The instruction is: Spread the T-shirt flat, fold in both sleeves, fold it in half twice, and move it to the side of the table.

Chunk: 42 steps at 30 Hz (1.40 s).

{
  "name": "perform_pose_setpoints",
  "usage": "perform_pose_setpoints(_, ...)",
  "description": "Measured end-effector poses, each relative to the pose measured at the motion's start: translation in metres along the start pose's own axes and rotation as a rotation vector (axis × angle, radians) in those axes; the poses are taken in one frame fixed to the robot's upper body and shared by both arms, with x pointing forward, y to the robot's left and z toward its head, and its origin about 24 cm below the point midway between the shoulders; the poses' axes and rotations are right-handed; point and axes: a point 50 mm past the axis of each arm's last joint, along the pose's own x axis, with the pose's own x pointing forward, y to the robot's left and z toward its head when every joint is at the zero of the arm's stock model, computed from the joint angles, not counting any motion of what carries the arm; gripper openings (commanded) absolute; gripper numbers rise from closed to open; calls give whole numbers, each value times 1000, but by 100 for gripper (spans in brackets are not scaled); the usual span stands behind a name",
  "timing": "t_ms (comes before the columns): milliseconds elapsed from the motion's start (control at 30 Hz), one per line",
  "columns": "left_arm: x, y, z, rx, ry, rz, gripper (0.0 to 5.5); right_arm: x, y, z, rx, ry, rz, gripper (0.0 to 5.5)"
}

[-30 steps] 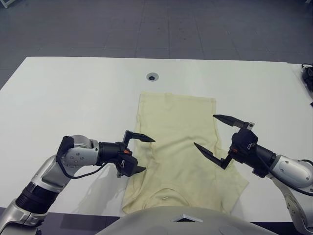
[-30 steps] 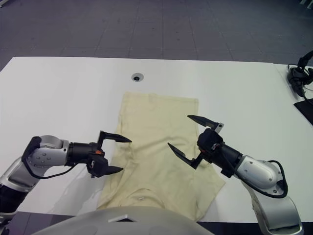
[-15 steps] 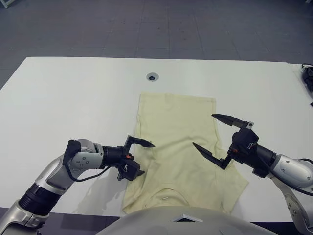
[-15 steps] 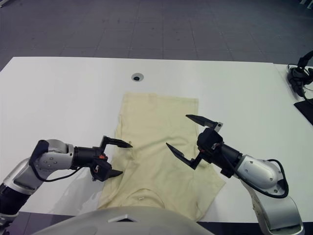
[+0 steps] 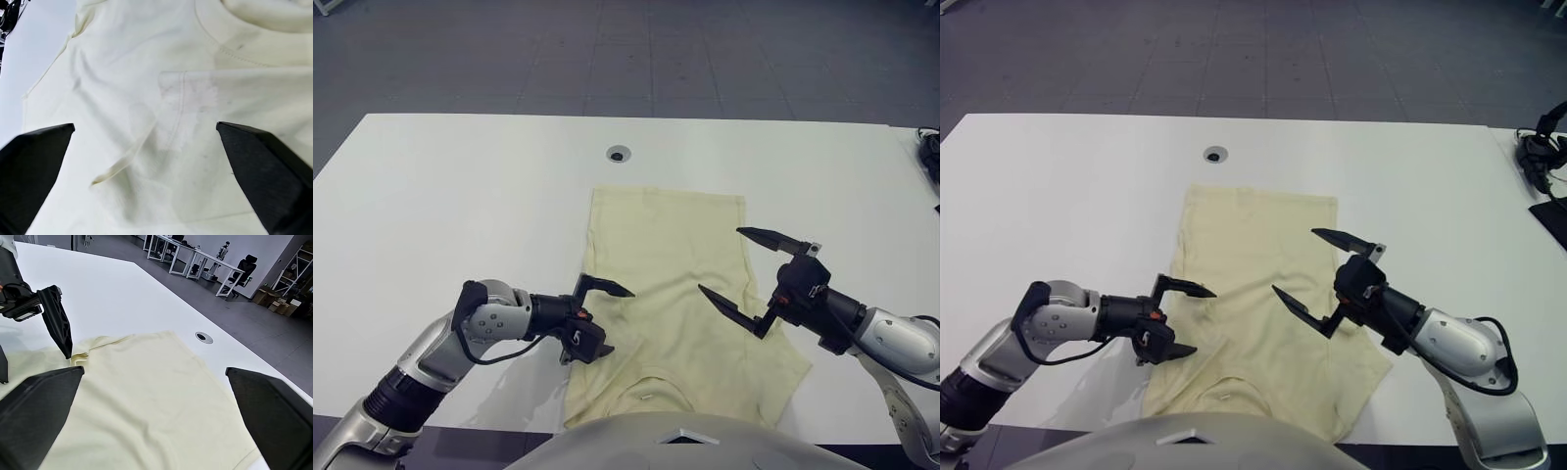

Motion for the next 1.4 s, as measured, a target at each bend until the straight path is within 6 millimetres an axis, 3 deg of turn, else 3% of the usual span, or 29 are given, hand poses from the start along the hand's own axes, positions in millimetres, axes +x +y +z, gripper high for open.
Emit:
perform_pose_setpoints(333, 2, 2, 1, 10, -8, 4, 539, 0, -1, 0, -6, 0, 1, 540)
perform_pose_setpoints(433, -3, 11, 1, -24, -31, 81, 539, -6, -7, 0, -23, 20, -8, 540)
perform_pose_setpoints(633, -29, 43, -10, -212, -85, 460, 539, -37, -14, -13, -85, 204, 50, 540)
perform_pose_setpoints(733, -42, 43, -23, -426, -116, 704, 539, -53, -20, -16, -112, 263, 82, 540)
perform_pose_setpoints(800, -42, 47, -28, -559, -177, 916, 539, -66, -25, -18, -140, 323, 95, 540)
perform_pose_setpoints(967, -30, 61, -29, -701, -242, 1234, 539, -97, -24, -34, -127, 498, 209, 540)
perform_pose_setpoints(1100, -22, 62, -29, -720, -209, 1317, 539, -107, -23, -41, -111, 574, 293, 540)
perform_pose_setpoints(1400, -10, 46, -29, -720, -147, 1299, 539, -110, -22, -65, -122, 686, 382, 540)
